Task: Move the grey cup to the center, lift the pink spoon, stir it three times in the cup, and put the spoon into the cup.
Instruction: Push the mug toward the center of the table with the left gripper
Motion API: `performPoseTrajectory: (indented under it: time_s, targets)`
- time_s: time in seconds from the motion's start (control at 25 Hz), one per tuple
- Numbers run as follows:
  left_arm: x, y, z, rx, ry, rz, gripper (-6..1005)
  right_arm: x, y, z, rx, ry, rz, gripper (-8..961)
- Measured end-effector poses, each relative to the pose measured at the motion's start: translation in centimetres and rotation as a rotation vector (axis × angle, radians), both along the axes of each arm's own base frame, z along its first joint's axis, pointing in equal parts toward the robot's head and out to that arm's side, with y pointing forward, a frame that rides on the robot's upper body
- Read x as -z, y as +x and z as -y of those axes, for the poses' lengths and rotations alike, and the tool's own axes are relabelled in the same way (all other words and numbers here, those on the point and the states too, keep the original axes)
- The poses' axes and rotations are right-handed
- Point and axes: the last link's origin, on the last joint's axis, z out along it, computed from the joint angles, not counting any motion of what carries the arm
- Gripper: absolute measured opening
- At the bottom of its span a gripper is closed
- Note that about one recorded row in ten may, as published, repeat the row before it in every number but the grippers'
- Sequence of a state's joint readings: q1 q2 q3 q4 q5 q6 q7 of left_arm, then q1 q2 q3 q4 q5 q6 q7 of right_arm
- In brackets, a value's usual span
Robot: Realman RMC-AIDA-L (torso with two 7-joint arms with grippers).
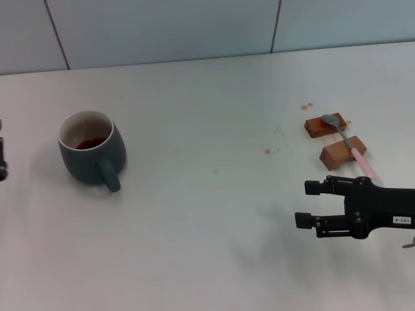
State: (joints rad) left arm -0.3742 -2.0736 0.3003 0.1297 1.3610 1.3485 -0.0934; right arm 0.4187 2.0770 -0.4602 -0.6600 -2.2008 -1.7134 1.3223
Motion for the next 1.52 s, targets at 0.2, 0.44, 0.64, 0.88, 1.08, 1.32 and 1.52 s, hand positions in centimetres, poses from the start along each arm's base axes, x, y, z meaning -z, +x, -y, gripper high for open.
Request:
performPoseTrajectory:
  time_s: [0.2, 0.44, 0.64, 0.88, 1.08, 1.32, 1.52]
  targets:
    - [2.5, 0.9, -0.6, 0.004, -0.018, -0.131, 73, 0.0, 0.0, 0.0, -0.001, -0.002, 0.001, 823]
    - [5.0, 2.0, -2.1, -0.008, -0.086, -0.228, 19, 0.0, 0.0, 0.0, -0.001, -0.004, 0.002, 820]
    - [5.4, 2.2, -2.8, -0.017, -0.11, -0.244, -2, 0.0, 0.1, 0.1, 0.004, -0.004, 0.003, 817]
    - [6.8, 3.3, -3.1, 0.03, -0.186, -0.273, -1, 0.0, 0.2, 0.2, 0.005, -0.004, 0.003, 814]
    - [7.9, 4.3, -3.2, 0.066, -0.225, -0.269, 0, 0.1, 0.1, 0.1, 0.003, -0.006, 0.003, 811]
    - [9.8, 6.2, -2.9, 0.121, -0.29, -0.242, 0, 0.1, 0.1, 0.1, 0.005, -0.013, 0.004, 808]
    - [11.3, 7.5, -2.3, 0.166, -0.354, -0.225, 1, 0.3, 0.2, 0.4, 0.012, -0.021, -0.001, 805]
